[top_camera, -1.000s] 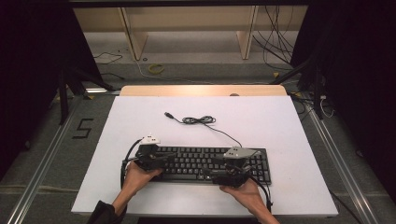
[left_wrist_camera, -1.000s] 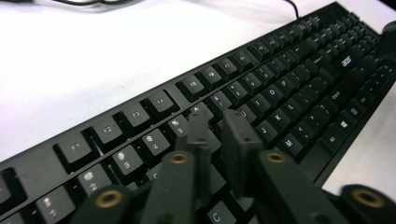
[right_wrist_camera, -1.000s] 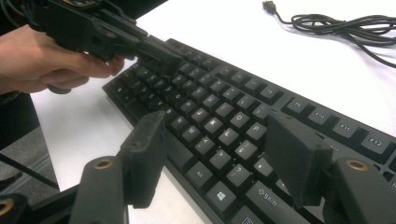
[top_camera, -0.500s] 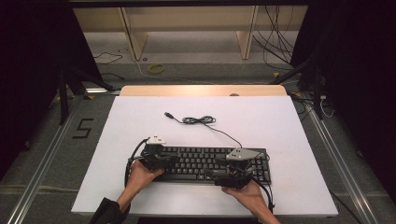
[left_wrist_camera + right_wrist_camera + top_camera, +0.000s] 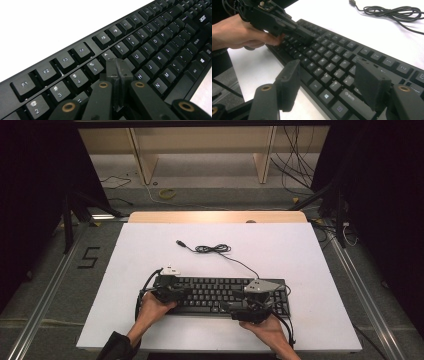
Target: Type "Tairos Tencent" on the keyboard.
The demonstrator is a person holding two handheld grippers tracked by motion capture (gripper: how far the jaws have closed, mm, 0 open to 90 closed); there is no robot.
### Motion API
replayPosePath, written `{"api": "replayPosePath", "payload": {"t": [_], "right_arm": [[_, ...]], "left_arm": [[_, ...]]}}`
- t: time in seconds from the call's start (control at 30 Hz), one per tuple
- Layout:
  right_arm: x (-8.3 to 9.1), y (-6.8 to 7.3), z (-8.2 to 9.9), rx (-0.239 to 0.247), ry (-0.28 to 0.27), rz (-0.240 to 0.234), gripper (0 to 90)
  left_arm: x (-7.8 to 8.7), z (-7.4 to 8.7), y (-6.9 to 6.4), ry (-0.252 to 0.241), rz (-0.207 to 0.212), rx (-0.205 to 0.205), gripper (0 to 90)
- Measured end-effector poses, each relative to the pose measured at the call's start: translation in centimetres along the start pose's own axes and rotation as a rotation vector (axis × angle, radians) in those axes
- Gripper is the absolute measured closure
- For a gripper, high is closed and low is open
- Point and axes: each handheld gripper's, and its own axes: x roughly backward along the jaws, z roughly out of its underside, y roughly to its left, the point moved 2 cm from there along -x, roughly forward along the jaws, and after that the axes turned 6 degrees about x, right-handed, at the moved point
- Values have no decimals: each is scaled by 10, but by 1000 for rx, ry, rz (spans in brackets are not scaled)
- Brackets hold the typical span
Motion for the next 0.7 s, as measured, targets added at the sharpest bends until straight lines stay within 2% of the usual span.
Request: {"api": "replayPosePath", "payload": {"t": [0.2,0.43,0.6,0.7], "right_arm": [[5,-4,0,-7,-13,8,383],[14,-8,2,-4,-42,21,377],[23,-10,5,-4,-65,30,375],[30,-12,6,-9,-85,32,375]], "left_arm": [[11,-4,0,-48,21,20,801],[31,-3,1,-136,114,50,623],[45,2,1,-193,147,61,480],[55,7,1,-234,176,71,434]]}}
